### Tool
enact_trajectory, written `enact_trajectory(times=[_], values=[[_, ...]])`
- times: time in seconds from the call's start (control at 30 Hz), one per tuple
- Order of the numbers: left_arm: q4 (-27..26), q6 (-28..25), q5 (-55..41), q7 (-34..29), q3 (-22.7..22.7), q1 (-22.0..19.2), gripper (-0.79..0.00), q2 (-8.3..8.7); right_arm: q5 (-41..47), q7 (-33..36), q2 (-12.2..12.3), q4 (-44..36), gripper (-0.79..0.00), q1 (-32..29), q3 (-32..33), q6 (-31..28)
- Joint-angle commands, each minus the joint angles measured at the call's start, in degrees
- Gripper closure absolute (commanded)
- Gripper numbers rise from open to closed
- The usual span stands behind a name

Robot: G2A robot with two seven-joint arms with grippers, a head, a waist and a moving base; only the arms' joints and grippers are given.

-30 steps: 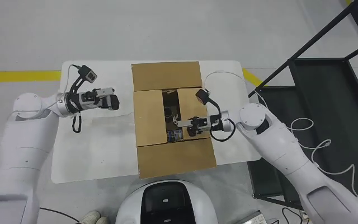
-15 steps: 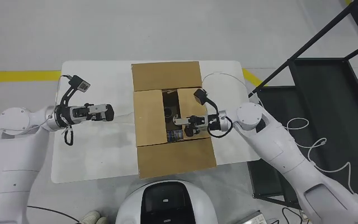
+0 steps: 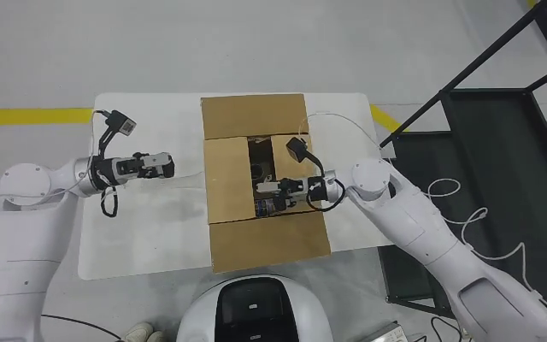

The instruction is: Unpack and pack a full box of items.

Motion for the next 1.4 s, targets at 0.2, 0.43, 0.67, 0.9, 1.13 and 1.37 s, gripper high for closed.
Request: enact_trajectory(times=[0.2, 0.43, 0.67, 0.9, 1.13, 1.37], values=[[7.36, -2.37, -0.66, 0.52, 2.29, -4.73, -0.785, -0.66, 0.18, -1.86, -4.06, 6.25, -0.785, 5.46, -7.53, 0.32], [9.99, -3.27, -4.12, 1.68, 2.56, -6.31, -0.785, -1.05, 2.62, 2.02, -6.34, 6.82, -0.785, 7.23, -10.08, -6.68], [7.90, -4.42, -9.23, 1.89, -0.40, -6.03, -0.785, -0.70, 6.21, 2.06, -8.40, 4.65, -0.785, 8.53, -10.96, -11.89], [4.14, -4.33, -14.16, 0.79, -5.99, -3.20, -0.785, 0.37, 6.40, -1.73, -12.99, 5.74, -0.785, 13.68, -16.31, -13.53], [4.07, -2.11, -14.20, -0.19, -8.60, -1.39, -0.785, 1.14, 0.92, -9.55, -19.50, 11.82, -0.785, 18.98, -24.25, -10.70], [7.38, 1.07, -17.47, -3.77, -6.11, -3.03, -0.785, 0.66, -1.36, -11.42, -24.08, 17.18, -0.785, 20.92, -27.62, -8.18]])
